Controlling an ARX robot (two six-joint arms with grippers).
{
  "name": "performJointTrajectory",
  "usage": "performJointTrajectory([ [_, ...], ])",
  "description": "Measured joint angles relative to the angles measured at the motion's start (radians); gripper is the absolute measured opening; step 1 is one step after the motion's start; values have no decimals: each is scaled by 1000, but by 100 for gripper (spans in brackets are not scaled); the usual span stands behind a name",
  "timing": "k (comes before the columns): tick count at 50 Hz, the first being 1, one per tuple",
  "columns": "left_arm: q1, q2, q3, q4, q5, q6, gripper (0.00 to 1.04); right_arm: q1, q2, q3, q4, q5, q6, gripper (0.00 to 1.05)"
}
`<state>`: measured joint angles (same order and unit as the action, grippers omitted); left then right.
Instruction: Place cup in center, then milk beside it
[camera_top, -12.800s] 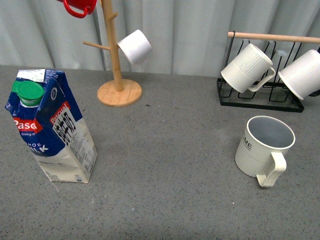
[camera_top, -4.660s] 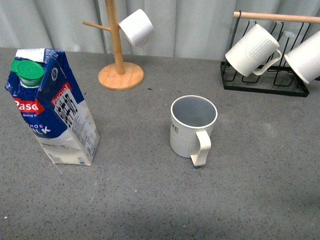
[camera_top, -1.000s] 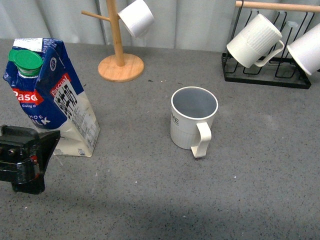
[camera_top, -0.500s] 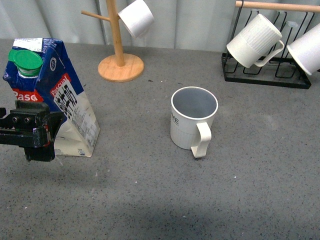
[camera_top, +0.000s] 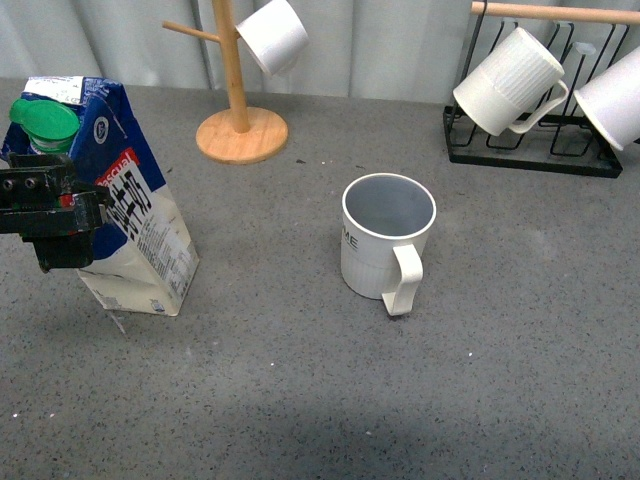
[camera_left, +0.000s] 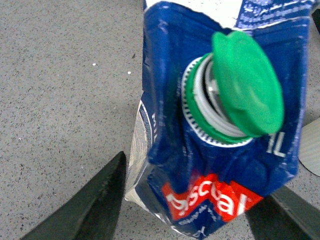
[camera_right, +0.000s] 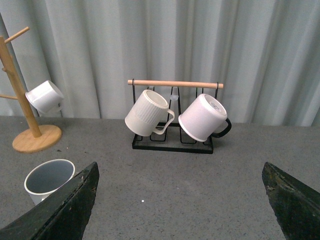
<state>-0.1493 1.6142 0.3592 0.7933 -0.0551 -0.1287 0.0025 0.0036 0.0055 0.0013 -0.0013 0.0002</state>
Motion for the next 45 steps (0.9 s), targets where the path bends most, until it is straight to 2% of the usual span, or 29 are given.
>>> performJointTrajectory([
  [5, -8, -22, 0, 7, -10, 8, 44, 0, 0, 0, 0, 0, 0, 95],
  [8, -17, -42, 0, 5, -26, 3, 35, 0, 0, 0, 0, 0, 0, 95],
  [11, -51, -72, 0, 2, -56, -12, 22, 0, 0, 0, 0, 0, 0, 95],
  [17, -138, -89, 5, 7, -109, -40, 5, 0, 0, 0, 0, 0, 0, 95],
  [29, -290, -26, 49, 61, -196, -97, 4, 0, 0, 0, 0, 0, 0, 95],
  [45, -396, 109, 148, 92, -254, -166, 4, 0, 0, 0, 0, 0, 0, 95],
])
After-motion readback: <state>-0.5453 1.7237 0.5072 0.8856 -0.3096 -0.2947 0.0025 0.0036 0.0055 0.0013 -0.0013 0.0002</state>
